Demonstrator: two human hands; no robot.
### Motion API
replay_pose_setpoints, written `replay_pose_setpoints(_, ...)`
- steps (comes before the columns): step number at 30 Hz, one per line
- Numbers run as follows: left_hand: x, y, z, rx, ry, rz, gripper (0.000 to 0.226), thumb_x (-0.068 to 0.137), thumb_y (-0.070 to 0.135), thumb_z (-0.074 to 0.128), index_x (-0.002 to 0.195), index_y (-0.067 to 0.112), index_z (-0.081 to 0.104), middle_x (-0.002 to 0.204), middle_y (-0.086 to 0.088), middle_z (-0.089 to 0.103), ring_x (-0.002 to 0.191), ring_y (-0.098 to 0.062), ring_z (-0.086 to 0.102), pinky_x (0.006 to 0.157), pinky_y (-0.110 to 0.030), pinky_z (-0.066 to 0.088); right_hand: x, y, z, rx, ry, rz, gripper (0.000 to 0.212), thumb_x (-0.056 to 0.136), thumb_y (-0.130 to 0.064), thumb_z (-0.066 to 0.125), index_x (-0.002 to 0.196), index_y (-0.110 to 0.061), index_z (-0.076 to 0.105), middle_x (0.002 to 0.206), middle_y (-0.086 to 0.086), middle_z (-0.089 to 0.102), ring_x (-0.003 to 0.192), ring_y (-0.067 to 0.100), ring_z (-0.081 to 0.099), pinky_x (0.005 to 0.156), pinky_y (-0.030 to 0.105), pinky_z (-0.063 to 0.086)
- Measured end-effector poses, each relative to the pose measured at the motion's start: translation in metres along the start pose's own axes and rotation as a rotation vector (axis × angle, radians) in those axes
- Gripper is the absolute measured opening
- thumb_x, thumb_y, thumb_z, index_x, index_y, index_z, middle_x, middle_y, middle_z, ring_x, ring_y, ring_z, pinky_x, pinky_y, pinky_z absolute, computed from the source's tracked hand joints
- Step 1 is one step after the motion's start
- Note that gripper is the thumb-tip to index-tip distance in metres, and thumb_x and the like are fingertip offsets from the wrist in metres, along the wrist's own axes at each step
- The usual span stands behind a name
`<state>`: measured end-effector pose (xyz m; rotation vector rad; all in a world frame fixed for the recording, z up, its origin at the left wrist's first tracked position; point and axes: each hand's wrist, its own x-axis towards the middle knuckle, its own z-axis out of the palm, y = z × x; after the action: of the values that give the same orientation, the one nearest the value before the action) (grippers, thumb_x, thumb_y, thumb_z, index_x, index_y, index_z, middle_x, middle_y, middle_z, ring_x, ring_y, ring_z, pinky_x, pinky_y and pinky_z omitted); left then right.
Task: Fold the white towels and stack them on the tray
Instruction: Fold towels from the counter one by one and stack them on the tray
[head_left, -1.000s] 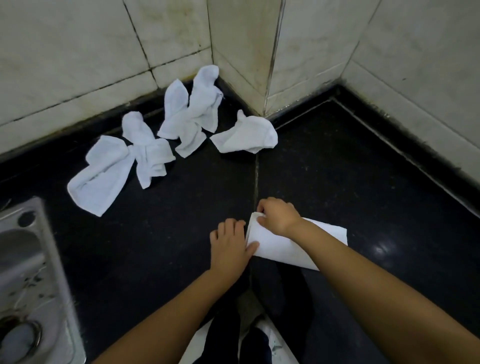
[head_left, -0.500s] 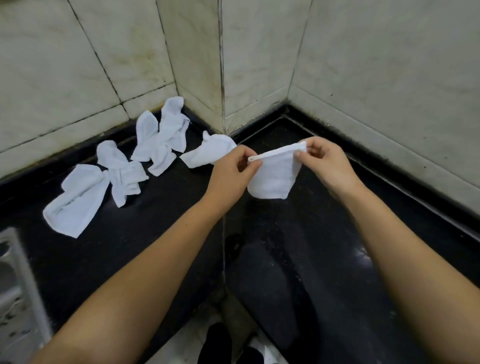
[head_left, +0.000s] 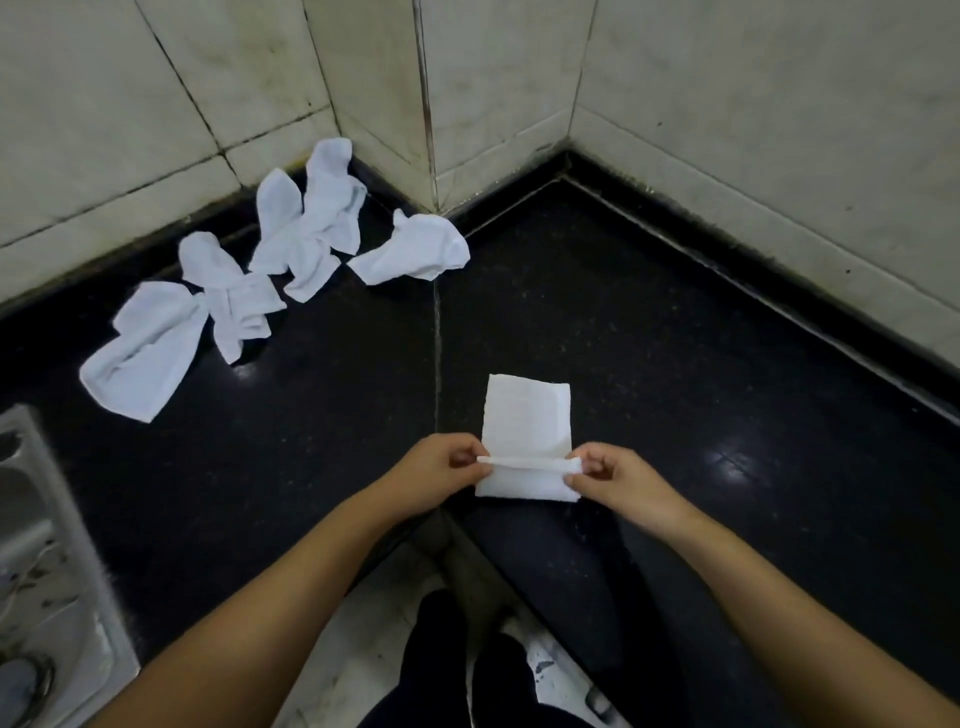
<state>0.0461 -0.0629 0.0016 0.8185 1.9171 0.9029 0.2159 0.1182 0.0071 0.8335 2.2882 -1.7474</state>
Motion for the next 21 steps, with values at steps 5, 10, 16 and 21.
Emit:
replay_pose_setpoints(5, 0.049, 0.018, -0.016, 0.068, 0.149, 0.028, 0.007, 0.088, 0.017, 0.061, 0.088, 0.012, 0.066, 0.085, -0.001, 0.066, 0.080, -0.012, 0.060, 0.078, -0.030, 0.048, 0.050, -0.020, -0.018, -0.053, 0.204, 0.048, 0.019, 0.089, -0.019, 0.061, 0.083, -0.001, 0.058, 0.075, 0.002, 0.052, 0.071, 0.012, 0.047, 0.067, 0.025, 0.039)
replay_pose_setpoints(10, 0.098, 0.021, -0.024, 0.269, 0.151, -0.039, 0.009, 0.091, 0.021, 0.056, 0.093, 0.015, 0.061, 0.085, -0.002, 0.058, 0.079, -0.015, 0.055, 0.067, -0.024, 0.043, 0.094, -0.025, -0.016, -0.234, 0.325, 0.197, 0.012, 0.092, -0.024, 0.055, 0.083, -0.017, 0.053, 0.080, -0.002, 0.055, 0.068, 0.009, 0.049, 0.057, 0.021, 0.038)
replay_pose_setpoints(16, 0.090, 0.006, -0.005, 0.438, 0.368, -0.147, 0.031, 0.093, 0.042, 0.049, 0.106, 0.014, 0.051, 0.100, -0.002, 0.056, 0.094, -0.020, 0.055, 0.087, -0.039, 0.044, 0.094, -0.014, 0.002, -0.440, 0.452, 0.292, 0.036, 0.092, -0.035, 0.054, 0.120, -0.014, 0.050, 0.117, 0.008, 0.053, 0.105, 0.026, 0.056, 0.091, 0.044, 0.048)
replay_pose_setpoints(21, 0.077, 0.000, 0.024, 0.637, 0.338, -0.211, 0.047, 0.093, 0.050, 0.041, 0.121, 0.013, 0.048, 0.123, -0.006, 0.048, 0.117, -0.023, 0.045, 0.098, -0.039, 0.037, 0.087, -0.019, 0.023, -0.572, 0.431, 0.447, 0.037, 0.093, -0.036, 0.050, 0.117, -0.008, 0.050, 0.117, 0.010, 0.057, 0.107, 0.027, 0.057, 0.092, 0.041, 0.045)
